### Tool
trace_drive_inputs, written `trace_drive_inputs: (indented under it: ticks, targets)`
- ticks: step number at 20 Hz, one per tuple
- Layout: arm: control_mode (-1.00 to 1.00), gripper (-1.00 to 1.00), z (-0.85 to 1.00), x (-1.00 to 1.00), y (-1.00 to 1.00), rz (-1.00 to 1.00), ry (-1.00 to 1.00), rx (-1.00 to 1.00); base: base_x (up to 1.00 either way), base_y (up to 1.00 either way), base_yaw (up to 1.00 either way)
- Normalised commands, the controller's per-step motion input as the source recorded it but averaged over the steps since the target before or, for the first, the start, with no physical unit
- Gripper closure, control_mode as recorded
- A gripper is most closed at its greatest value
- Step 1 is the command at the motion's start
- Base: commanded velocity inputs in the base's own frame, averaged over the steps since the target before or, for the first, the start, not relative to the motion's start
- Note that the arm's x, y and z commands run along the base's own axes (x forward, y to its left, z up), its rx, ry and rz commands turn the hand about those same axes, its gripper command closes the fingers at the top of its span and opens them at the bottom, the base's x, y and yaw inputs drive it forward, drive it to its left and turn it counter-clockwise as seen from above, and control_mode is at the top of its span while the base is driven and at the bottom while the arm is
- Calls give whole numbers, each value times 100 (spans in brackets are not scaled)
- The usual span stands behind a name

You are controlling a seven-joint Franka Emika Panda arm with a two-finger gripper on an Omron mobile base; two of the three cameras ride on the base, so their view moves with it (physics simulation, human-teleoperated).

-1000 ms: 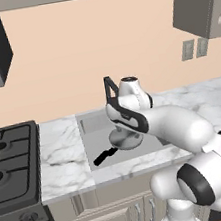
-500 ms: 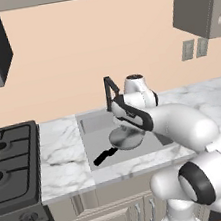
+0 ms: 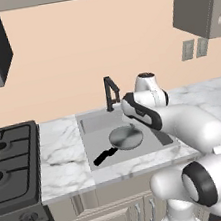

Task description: Pick the pan and sponge and place them into the sink. Then turn on the water.

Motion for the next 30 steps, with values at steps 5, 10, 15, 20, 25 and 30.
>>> trace_drive_inputs:
  ticks: [5,10,15,20,25,30]
  targets:
    - [-100,-100,0,-5,-35,11,0,-3,0,0,0]
    - [-100,-100,1,-5,-38,9,0,-2,0,0,0]
    - [-100,-100,3,-8,-41,2,2,-2,0,0,0]
    - [-100,-100,2,-2,-37,0,2,-2,0,0,0]
    - [-100,-100,0,0,-34,0,1,-1,0,0,0]
    - [-100,-100,0,0,-28,0,1,0,0,0,0]
